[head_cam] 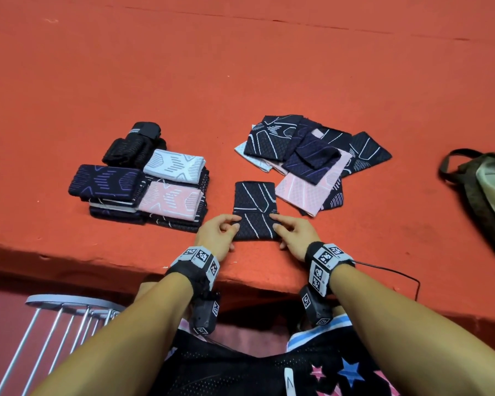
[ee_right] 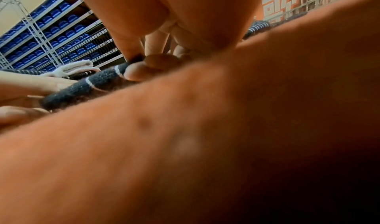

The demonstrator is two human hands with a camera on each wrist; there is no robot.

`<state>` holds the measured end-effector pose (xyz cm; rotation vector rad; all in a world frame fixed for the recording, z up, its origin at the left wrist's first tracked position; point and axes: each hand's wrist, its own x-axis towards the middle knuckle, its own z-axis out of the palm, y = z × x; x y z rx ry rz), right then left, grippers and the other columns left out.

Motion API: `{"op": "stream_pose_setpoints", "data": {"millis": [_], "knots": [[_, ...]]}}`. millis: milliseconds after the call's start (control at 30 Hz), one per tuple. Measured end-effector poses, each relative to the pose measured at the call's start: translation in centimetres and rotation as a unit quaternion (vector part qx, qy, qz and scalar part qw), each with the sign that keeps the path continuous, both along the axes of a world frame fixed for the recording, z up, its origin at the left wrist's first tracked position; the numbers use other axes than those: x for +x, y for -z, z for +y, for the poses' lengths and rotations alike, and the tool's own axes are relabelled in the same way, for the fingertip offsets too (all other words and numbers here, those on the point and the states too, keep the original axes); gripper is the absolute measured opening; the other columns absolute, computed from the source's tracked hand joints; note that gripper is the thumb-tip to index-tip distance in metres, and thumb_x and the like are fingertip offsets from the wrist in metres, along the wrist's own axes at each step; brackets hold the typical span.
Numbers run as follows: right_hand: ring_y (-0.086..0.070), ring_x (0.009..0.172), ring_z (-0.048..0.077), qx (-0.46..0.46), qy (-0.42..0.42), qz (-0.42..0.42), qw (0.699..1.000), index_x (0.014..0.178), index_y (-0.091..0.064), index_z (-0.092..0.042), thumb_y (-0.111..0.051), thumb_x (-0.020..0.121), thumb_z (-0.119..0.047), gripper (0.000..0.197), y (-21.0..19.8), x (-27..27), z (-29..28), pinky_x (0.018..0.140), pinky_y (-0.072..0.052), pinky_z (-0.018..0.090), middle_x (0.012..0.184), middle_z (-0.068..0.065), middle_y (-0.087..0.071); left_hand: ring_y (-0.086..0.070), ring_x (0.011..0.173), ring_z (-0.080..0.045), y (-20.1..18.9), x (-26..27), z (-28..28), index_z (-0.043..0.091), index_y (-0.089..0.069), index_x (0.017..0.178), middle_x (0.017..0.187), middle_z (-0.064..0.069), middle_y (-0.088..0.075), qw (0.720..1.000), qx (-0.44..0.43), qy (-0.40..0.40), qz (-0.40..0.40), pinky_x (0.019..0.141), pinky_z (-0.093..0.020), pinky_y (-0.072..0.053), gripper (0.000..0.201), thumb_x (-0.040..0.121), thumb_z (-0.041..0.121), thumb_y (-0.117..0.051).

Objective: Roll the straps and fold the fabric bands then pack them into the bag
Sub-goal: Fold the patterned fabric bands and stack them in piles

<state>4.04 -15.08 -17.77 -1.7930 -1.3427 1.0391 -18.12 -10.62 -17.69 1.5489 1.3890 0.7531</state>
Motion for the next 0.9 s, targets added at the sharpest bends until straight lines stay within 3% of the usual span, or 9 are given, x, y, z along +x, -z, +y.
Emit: {"op": "stream_pose_setpoints", "data": {"millis": [133, 200, 300, 400, 533, 633, 733, 833, 900], "knots": [[-0.068, 0.080, 0.002, -0.020, -0.025, -0.034, 0.999, 0.131, -0.059, -0.046, -0.076, 0.064, -0.056, 0.070, 0.0, 0.2, -0.2, 0.083, -0.055, 0.024, 0.096, -0.015, -0.073, -0.068, 0.054, -0.015, -0.6, -0.2, 0.1, 0.028, -0.072, 0.113, 0.073, 0.007, -0.060, 0.998, -0.046, 0.017, -0.028, 0.068, -0.026, -0.054, 0.036, 0.084, 0.006, -0.069], [-0.067, 0.089, 0.002, -0.024, -0.047, -0.064, 0.997, 0.134, -0.055, -0.046, -0.077, 0.065, -0.041, 0.073, 0.0, 0.3, -0.2, 0.088, -0.053, 0.025, 0.101, -0.017, -0.071, -0.068, 0.059, -0.019, -0.6, -0.4, 0.3, 0.024, -0.071, 0.116, 0.077, 0.001, -0.062, 0.996, -0.072, 0.024, -0.050, 0.070, -0.030, -0.057, 0.049, 0.074, -0.001, -0.070], [-0.065, 0.067, 0.009, 0.003, -0.011, -0.011, 1.000, 0.121, -0.064, -0.040, -0.074, 0.082, -0.022, 0.044, 0.0, 0.1, -0.1, 0.076, -0.056, 0.034, 0.083, -0.010, -0.067, -0.069, 0.066, -0.022, -0.6, -0.5, 0.5, 0.026, -0.072, 0.118, 0.081, -0.002, -0.068, 0.996, -0.072, 0.033, -0.037, 0.073, -0.031, -0.059, 0.065, 0.058, 0.003, -0.074], [-0.058, 0.051, 0.009, 0.022, 0.031, 0.042, 0.998, 0.102, -0.071, -0.029, -0.064, 0.095, -0.017, 0.016, -0.7, -0.2, 0.0, 0.067, -0.053, 0.033, 0.076, 0.006, -0.065, -0.067, 0.056, -0.016, -0.2, -0.2, 0.3, 0.016, -0.072, 0.117, 0.079, -0.002, -0.059, 0.995, -0.069, 0.003, -0.066, 0.059, -0.023, -0.053, 0.047, 0.076, -0.005, -0.078], [-0.062, 0.058, 0.011, 0.026, 0.043, 0.079, 0.996, 0.082, -0.070, -0.023, -0.059, 0.099, -0.019, 0.021, -1.3, -0.2, -0.3, 0.058, -0.050, 0.025, 0.066, -0.007, -0.066, -0.066, 0.055, -0.013, -0.5, 0.4, -0.3, 0.025, -0.074, 0.091, 0.079, 0.000, -0.068, 0.998, -0.007, -0.042, -0.054, 0.061, -0.026, -0.052, 0.008, 0.087, 0.018, -0.076], [-0.061, 0.057, 0.010, 0.029, 0.071, 0.118, 0.990, 0.085, -0.070, -0.017, -0.061, 0.099, -0.021, 0.017, -1.4, -0.5, -0.9, 0.056, -0.048, 0.020, 0.063, -0.009, -0.062, -0.061, 0.053, -0.008, -0.7, 0.5, -0.6, 0.027, -0.068, 0.078, 0.074, 0.000, -0.067, 0.996, 0.007, -0.070, -0.055, 0.061, -0.022, -0.049, 0.015, 0.088, 0.020, -0.076], [-0.061, 0.058, 0.011, 0.028, 0.080, 0.155, 0.984, 0.091, -0.074, -0.015, -0.071, 0.092, -0.027, 0.012, -1.1, -0.6, -1.4, 0.060, -0.049, 0.022, 0.064, -0.008, -0.067, -0.062, 0.051, -0.006, -0.5, 0.3, -0.5, 0.014, -0.069, 0.092, 0.094, -0.009, -0.071, 0.992, -0.009, -0.090, -0.082, 0.060, -0.025, -0.051, 0.009, 0.090, 0.022, -0.074], [-0.070, 0.074, 0.016, 0.025, 0.052, 0.125, 0.990, 0.100, -0.075, -0.020, -0.084, 0.079, -0.028, 0.024, -0.6, -0.4, -1.5, 0.075, -0.058, 0.029, 0.086, -0.001, -0.076, -0.065, 0.054, -0.013, -0.1, 0.2, -0.4, 0.016, -0.072, 0.101, 0.085, -0.008, -0.074, 0.993, -0.027, -0.091, -0.071, 0.066, -0.034, -0.056, 0.020, 0.091, 0.034, -0.071], [-0.067, 0.069, 0.014, 0.025, 0.052, 0.110, 0.992, 0.099, -0.074, -0.017, -0.080, 0.083, -0.020, 0.017, -0.5, -0.4, -1.5, 0.072, -0.056, 0.028, 0.082, 0.001, -0.074, -0.066, 0.056, -0.015, -0.1, 0.3, -0.4, 0.020, -0.072, 0.100, 0.079, -0.005, -0.074, 0.993, -0.026, -0.092, -0.072, 0.069, -0.036, -0.057, 0.022, 0.091, 0.040, -0.069]]}}
